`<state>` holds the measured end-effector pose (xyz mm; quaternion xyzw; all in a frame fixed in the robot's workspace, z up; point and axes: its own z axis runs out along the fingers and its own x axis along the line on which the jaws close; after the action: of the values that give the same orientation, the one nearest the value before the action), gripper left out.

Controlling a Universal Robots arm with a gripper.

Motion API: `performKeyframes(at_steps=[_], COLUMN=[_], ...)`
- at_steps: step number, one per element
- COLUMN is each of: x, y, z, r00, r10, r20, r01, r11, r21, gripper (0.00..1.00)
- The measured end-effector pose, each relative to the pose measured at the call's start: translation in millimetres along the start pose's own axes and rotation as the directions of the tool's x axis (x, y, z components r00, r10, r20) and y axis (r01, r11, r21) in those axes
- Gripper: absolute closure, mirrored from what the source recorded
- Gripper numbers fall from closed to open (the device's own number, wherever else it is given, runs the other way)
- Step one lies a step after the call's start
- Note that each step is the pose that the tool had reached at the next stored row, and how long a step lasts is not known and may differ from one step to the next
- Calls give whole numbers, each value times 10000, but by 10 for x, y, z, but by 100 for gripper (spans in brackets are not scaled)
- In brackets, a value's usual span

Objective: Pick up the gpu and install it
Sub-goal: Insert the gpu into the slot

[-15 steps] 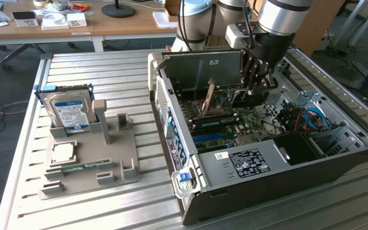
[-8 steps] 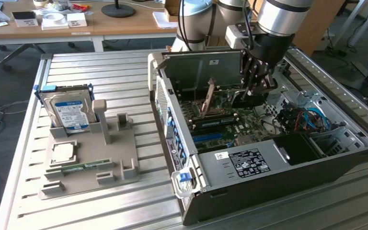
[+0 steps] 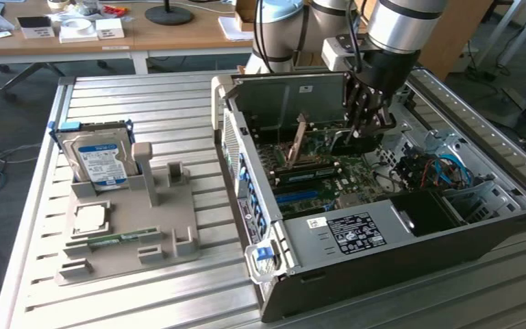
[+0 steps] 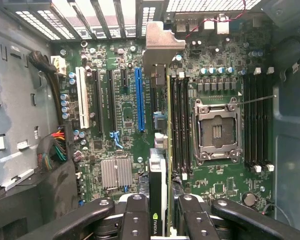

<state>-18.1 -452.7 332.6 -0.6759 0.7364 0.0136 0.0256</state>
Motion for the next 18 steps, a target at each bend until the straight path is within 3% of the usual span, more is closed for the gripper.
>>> performKeyframes(at_steps=[13, 18], x=[0, 3], y=[0, 12], z=[6, 55], r00=[10000, 10000], r10=[0, 2], r20=[2, 2], r01=[0, -2], r11=[10000, 10000], r21=[1, 2], gripper=[73, 73])
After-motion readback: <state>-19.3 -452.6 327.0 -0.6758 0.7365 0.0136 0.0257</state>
